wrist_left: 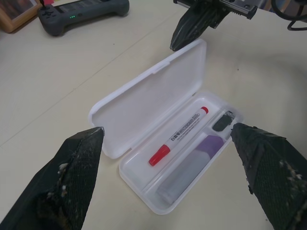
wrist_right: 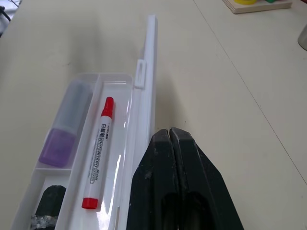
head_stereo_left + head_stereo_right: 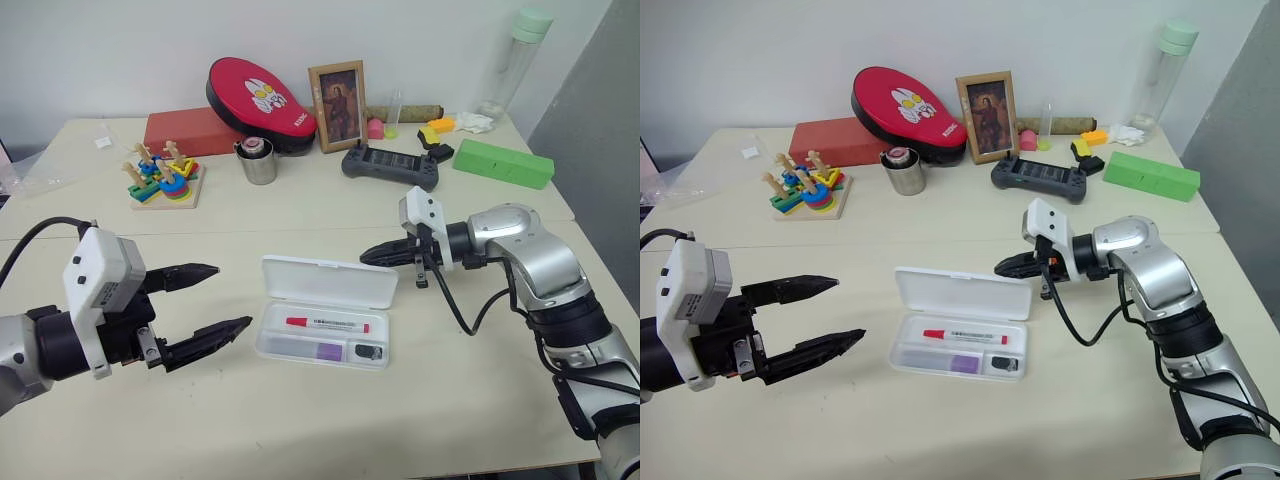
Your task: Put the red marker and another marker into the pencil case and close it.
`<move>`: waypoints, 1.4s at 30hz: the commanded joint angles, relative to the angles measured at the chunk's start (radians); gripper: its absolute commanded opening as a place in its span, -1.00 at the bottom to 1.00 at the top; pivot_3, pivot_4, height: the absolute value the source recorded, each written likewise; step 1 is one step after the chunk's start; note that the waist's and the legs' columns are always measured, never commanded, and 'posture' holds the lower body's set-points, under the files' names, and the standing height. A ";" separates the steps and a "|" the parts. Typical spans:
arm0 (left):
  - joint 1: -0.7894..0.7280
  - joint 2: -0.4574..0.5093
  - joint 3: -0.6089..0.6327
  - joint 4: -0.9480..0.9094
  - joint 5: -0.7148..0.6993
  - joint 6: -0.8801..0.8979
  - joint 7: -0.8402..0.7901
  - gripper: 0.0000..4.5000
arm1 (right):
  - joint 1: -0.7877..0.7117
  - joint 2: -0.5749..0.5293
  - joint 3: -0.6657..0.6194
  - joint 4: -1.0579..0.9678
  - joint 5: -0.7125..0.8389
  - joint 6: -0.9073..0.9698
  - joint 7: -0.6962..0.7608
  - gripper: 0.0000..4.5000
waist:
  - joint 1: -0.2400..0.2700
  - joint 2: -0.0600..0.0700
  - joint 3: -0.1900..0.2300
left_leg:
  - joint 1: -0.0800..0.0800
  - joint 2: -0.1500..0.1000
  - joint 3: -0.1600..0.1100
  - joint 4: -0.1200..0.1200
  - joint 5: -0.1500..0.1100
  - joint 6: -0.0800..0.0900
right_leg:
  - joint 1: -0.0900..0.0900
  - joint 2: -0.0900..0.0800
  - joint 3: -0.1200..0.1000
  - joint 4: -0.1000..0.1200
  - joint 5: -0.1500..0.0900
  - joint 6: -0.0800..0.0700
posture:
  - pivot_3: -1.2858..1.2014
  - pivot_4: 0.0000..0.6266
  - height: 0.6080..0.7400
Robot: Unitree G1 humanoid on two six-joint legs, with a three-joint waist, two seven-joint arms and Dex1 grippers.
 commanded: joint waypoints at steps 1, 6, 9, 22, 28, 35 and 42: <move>-0.007 0.011 -0.004 0.003 0.007 -0.027 0.004 1.00 | 0.003 -0.003 0.003 -0.047 0.015 0.000 0.011 -1.00 | 0.000 0.000 0.000 | 0.000 0.000 0.000 0.000 0.000 0.000 | 0.000 0.000 0.000 0.000 0.000 0.000 | 0.03 -0.52 1.00; -0.009 0.011 -0.007 0.005 0.010 -0.028 0.008 1.00 | 0.010 0.005 0.024 -0.061 0.015 0.007 0.011 -1.00 | 0.000 0.000 0.000 | 0.000 0.000 0.000 0.000 0.000 0.000 | 0.000 0.000 0.000 0.000 0.000 0.000 | 0.03 -0.52 1.00; -0.008 0.011 -0.007 0.005 0.012 -0.028 0.010 1.00 | 0.015 0.007 0.037 -0.064 0.014 0.009 0.011 -1.00 | 0.000 0.000 0.000 | 0.000 0.000 0.000 0.000 0.000 0.000 | 0.000 0.000 0.000 0.000 0.000 0.000 | 0.03 -0.52 1.00; 0.019 0.018 0.023 -0.003 -0.011 -0.012 -0.004 1.00 | 0.027 0.033 0.082 -0.126 0.034 0.075 0.010 -1.00 | 0.000 0.000 0.000 | 0.000 0.000 0.000 0.000 0.000 0.000 | 0.000 0.000 0.000 0.000 0.000 0.000 | 0.03 -0.52 1.00; 0.037 0.030 0.039 -0.004 -0.020 -0.005 -0.024 1.00 | 0.020 0.052 0.091 -0.153 0.049 0.098 0.008 -1.00 | -0.001 0.000 0.000 | 0.000 0.000 0.000 0.000 0.000 0.000 | 0.000 0.000 0.000 0.000 0.000 0.000 | 0.03 -0.52 1.00; 0.091 0.043 0.071 -0.022 -0.034 0.008 -0.080 1.00 | 0.002 0.064 0.100 -0.162 0.062 0.106 0.003 -1.00 | -0.001 0.000 0.000 | 0.000 0.000 0.000 0.000 0.000 0.000 | -0.001 0.000 0.000 0.000 0.000 0.000 | 0.03 -0.52 1.00; 0.156 0.064 0.126 -0.036 -0.020 0.017 -0.148 1.00 | -0.018 0.090 0.112 -0.159 0.057 0.100 -0.001 -1.00 | -0.001 0.000 0.000 | 0.000 0.000 0.000 0.000 0.000 0.000 | -0.001 0.000 0.000 0.000 0.000 0.000 | 0.03 -0.52 1.00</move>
